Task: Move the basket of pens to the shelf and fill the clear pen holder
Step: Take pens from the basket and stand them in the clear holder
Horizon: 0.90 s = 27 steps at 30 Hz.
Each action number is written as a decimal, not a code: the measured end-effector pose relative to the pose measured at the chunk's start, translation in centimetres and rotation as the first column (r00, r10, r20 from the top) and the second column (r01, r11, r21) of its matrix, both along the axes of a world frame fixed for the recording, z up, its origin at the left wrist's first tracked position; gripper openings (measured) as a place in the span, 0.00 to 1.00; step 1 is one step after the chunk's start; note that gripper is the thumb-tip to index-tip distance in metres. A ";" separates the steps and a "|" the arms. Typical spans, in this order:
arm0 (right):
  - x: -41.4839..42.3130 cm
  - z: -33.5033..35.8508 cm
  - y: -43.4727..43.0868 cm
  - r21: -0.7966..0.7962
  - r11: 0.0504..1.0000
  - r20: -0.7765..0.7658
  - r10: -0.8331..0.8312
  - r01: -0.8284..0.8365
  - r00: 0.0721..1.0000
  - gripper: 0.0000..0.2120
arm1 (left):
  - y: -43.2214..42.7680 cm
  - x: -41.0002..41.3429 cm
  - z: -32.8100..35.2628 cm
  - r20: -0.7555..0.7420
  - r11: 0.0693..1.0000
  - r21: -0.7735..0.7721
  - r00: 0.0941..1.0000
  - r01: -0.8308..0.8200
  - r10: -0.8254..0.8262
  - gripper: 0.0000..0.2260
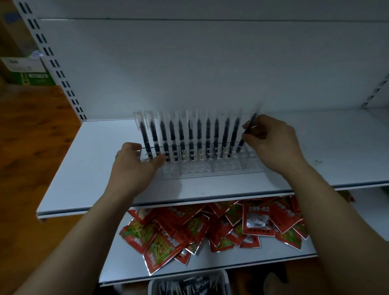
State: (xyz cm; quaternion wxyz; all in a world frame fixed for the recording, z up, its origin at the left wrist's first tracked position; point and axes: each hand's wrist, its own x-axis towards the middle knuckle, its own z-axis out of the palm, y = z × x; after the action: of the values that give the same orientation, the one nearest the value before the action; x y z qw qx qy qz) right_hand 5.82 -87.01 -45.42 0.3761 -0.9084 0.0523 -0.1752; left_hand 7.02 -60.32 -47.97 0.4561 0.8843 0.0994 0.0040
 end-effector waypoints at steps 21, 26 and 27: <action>-3.3 0.6 0.8 -0.094 0.995 -0.110 0.007 -0.017 0.994 0.29 | 0.3 -1.9 0.3 0.017 1.000 -0.026 1.000 -0.010 0.010 0.36; -6.6 0.7 2.7 -0.113 0.992 -0.092 0.043 -0.053 0.995 0.24 | 0.4 -6.1 -0.2 0.102 0.996 0.051 0.992 -0.074 0.069 0.29; -7.2 0.6 3.2 -0.129 0.989 -0.096 0.056 -0.068 0.994 0.23 | 0.3 -7.1 -0.4 0.132 0.995 0.057 0.988 -0.085 0.077 0.26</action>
State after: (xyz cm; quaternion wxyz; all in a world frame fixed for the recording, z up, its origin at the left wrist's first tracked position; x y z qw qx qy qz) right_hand -1.41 -83.83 -44.83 0.3178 -0.9395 0.0297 -0.1243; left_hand -0.05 -60.01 -48.38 0.4330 0.8913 0.1052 0.0831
